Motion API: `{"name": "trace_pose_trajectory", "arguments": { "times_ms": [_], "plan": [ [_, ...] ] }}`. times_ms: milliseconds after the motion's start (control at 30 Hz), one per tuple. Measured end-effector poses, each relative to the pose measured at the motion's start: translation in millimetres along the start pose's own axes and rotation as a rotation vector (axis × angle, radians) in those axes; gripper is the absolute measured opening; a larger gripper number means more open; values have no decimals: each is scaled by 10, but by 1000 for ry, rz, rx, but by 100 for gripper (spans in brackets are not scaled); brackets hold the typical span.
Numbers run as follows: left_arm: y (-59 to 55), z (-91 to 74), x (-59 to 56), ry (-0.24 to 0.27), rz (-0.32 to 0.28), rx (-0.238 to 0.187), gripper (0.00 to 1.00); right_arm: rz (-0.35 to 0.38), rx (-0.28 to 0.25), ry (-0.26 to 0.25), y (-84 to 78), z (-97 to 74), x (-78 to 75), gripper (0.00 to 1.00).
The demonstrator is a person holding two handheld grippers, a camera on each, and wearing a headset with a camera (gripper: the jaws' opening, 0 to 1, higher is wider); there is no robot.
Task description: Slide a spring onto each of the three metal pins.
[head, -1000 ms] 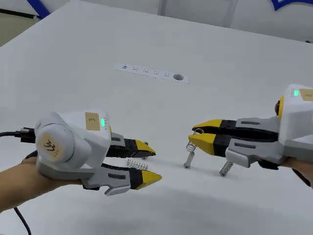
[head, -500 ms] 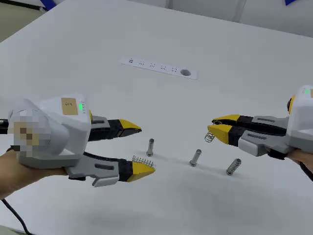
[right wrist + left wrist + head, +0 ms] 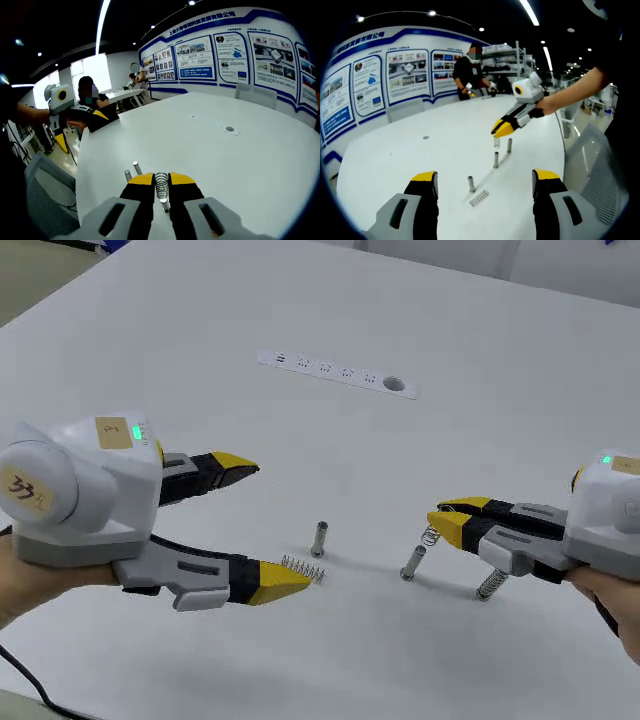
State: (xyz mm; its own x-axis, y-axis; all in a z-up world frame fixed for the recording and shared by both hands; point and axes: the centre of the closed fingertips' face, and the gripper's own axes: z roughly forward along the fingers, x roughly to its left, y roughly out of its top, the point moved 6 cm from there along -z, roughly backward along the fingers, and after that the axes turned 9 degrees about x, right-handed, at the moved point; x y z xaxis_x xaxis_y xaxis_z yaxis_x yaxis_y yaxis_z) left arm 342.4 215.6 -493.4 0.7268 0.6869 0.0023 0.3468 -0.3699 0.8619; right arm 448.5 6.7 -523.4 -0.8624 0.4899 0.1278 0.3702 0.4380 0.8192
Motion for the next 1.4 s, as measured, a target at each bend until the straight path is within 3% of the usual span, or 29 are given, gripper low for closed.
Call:
{"name": "trace_pose_trajectory", "arguments": {
  "times_ms": [133, 233, 500, 667, 1000, 1400],
  "plan": [
    [-14, -3, -22, -3, 0, 4, 80, 1, 5, 2, -7, 15, 4, 11],
    [-1, 0, -19, 4, -21, -14, 88, -1, 10, 5, -19, 26, 8, 11],
    [41, -20, -18, 7, -22, -26, 91, -6, 24, -4, -78, 70, 19, 11],
    [25, -43, 16, 27, -28, -15, 99, -6, 36, -5, -117, 95, 21, 11],
    [-31, -54, 15, 28, -43, 4, 98, 10, 41, -18, -204, 135, -16, 11],
    [-24, -46, 44, 29, -58, -10, 95, -16, 53, -37, -317, 235, 10, 11]
  ]
}}
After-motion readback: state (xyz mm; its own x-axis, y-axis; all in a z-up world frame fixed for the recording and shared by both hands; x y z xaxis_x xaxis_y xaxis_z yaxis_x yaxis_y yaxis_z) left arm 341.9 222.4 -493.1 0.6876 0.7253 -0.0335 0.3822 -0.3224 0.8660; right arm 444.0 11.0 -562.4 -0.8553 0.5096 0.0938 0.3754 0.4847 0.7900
